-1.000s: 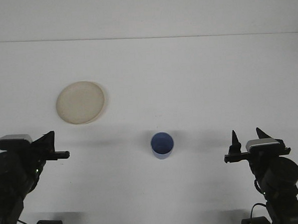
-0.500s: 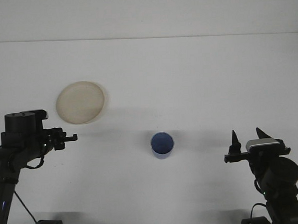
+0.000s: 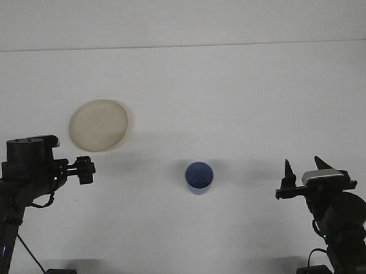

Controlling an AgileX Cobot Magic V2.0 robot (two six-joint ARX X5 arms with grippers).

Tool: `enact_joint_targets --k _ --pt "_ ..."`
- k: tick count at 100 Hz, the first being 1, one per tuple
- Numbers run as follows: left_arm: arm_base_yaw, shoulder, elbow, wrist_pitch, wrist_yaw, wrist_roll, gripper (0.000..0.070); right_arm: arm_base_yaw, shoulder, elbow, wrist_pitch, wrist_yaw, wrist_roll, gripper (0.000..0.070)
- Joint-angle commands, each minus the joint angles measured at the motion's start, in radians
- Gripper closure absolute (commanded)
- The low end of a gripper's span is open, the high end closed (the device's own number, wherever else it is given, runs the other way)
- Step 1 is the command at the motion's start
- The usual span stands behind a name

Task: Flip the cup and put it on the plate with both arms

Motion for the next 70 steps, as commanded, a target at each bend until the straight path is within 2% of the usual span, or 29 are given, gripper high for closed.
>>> enact_joint_targets --k 1,21,45,70 --pt "-0.018 0.013 0.032 0.005 0.024 0.006 0.0199 0.001 0.001 0.013 0.010 -0.001 -0.006 0.0189" --pt "-0.162 0.100 0.106 0.006 0.032 0.000 0.0202 0.001 0.001 0.013 0.010 -0.001 -0.006 0.0189" --pt "-0.377 0.333 0.267 0.005 0.030 -0.001 0.0204 0.001 0.001 0.013 0.010 -0.001 -0.006 0.0189" --pt "-0.547 0.565 0.430 0.005 -0.017 0.003 0.0204 0.001 0.001 0.013 0.010 -0.001 -0.006 0.0189"
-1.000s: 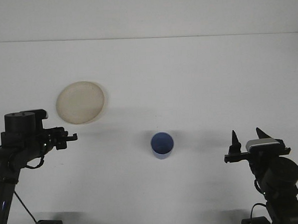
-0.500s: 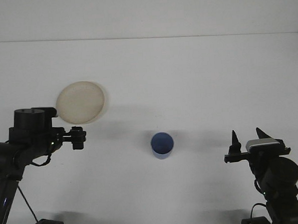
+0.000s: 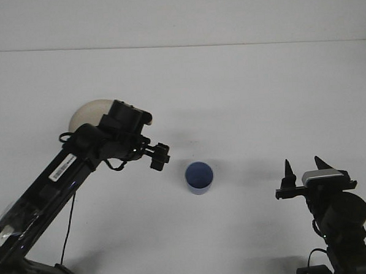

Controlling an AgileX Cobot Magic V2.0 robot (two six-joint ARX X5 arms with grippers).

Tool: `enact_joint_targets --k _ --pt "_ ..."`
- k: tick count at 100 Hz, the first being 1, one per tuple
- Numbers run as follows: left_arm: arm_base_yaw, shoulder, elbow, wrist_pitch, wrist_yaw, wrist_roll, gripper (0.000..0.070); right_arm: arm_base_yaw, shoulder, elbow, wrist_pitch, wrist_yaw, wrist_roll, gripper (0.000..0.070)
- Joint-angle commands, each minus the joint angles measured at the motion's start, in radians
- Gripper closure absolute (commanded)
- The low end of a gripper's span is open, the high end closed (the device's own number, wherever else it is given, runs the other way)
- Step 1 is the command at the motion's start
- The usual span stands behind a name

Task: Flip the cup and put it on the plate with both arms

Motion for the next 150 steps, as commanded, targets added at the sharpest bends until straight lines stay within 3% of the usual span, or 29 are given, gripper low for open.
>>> enact_joint_targets --k 1,34,99,108,125,145,150 --pt "-0.035 0.053 0.048 0.002 -0.012 0.005 0.0204 0.001 0.001 0.013 0.010 0.000 -0.005 0.0189" --pt "-0.157 0.237 0.112 0.014 -0.014 0.039 0.0202 0.001 0.001 0.013 0.010 0.000 -0.005 0.0189" --pt "-0.182 0.394 0.112 0.056 -0.029 0.051 0.0216 0.001 0.001 0.013 0.009 0.000 -0.005 0.0189" --pt "-0.186 0.395 0.112 0.062 -0.029 0.054 0.0295 0.001 0.001 0.013 0.010 0.000 -0.005 0.0189" --pt "-0.192 0.402 0.112 0.066 -0.030 0.063 0.0345 0.001 0.001 0.013 0.010 0.000 -0.005 0.0189" --pt "-0.212 0.424 0.112 0.051 -0.030 0.110 0.0690 0.001 0.001 0.013 0.010 0.000 -0.005 0.0189" --pt "-0.221 0.432 0.112 0.050 -0.030 0.115 0.0695 0.001 0.001 0.013 0.010 0.000 -0.005 0.0189"
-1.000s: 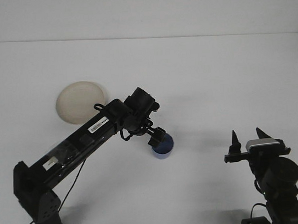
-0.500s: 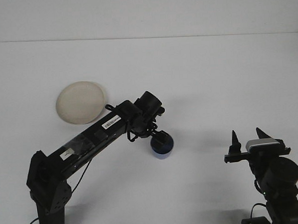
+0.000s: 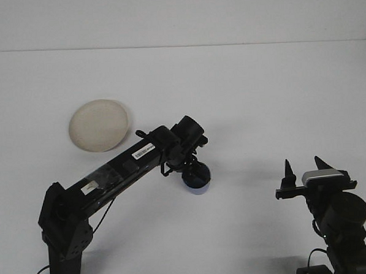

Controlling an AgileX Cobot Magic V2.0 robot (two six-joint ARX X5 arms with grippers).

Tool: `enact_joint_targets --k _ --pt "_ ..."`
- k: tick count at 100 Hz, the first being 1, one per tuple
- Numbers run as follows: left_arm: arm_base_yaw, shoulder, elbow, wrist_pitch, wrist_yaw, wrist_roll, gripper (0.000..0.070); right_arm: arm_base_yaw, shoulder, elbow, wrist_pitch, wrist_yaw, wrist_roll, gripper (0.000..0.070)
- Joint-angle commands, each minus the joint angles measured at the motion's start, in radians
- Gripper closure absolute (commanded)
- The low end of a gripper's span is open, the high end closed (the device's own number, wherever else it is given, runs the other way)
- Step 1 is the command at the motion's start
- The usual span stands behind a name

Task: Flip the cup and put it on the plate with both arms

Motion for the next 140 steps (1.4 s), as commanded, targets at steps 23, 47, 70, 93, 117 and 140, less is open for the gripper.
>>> enact_joint_targets --k 23,47,70,93,117,140 --pt "-0.040 0.040 0.040 -0.021 -0.010 0.036 0.0695 0.001 0.001 0.013 0.009 -0.001 -0.005 0.0189" --pt "-0.002 0.040 0.238 -0.169 -0.097 0.057 0.0695 0.001 0.001 0.013 0.009 -0.001 -0.005 0.0189" --pt "0.109 0.040 0.519 -0.337 -0.209 0.061 0.0695 0.001 0.001 0.013 0.010 0.000 -0.005 0.0189" --pt "0.317 0.043 0.611 -0.362 -0.222 0.065 0.0695 0.001 0.001 0.013 0.010 0.000 -0.005 0.0189" --pt "0.530 0.080 0.610 -0.338 -0.222 0.056 0.0695 0.001 0.001 0.013 0.010 0.001 -0.005 0.0189" --pt "0.649 0.139 0.610 -0.344 -0.222 0.053 0.0695 0.001 0.001 0.013 0.010 0.002 -0.005 0.0189"
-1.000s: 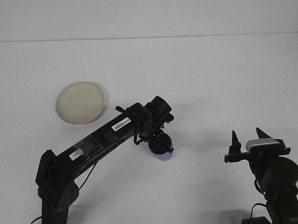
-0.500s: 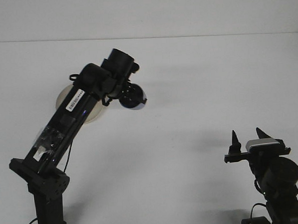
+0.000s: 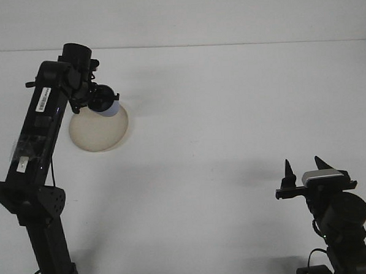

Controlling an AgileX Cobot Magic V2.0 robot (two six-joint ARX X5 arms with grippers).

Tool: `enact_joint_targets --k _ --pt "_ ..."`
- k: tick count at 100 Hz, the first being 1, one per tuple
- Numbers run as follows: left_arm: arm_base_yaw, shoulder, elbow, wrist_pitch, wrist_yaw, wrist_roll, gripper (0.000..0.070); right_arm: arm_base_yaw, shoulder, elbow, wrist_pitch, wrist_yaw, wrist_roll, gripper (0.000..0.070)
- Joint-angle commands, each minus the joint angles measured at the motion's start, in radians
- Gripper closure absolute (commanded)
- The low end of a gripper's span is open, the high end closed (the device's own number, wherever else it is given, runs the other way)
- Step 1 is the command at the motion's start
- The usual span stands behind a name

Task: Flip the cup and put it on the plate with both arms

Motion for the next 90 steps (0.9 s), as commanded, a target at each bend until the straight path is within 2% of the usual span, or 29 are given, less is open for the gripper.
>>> enact_joint_targets --k 1,78,90 --pt "0.010 0.046 0.023 -0.003 -0.005 0.002 0.0695 0.001 0.001 0.013 0.010 0.002 -0.005 0.0189" --pt "0.137 0.203 -0.009 0.010 0.007 -0.032 0.0695 0.000 0.001 0.013 0.010 0.007 -0.006 0.0189" --pt "0.143 0.203 -0.019 0.021 0.058 -0.031 0.0695 0.000 0.001 0.013 0.010 0.007 -0.006 0.0189"
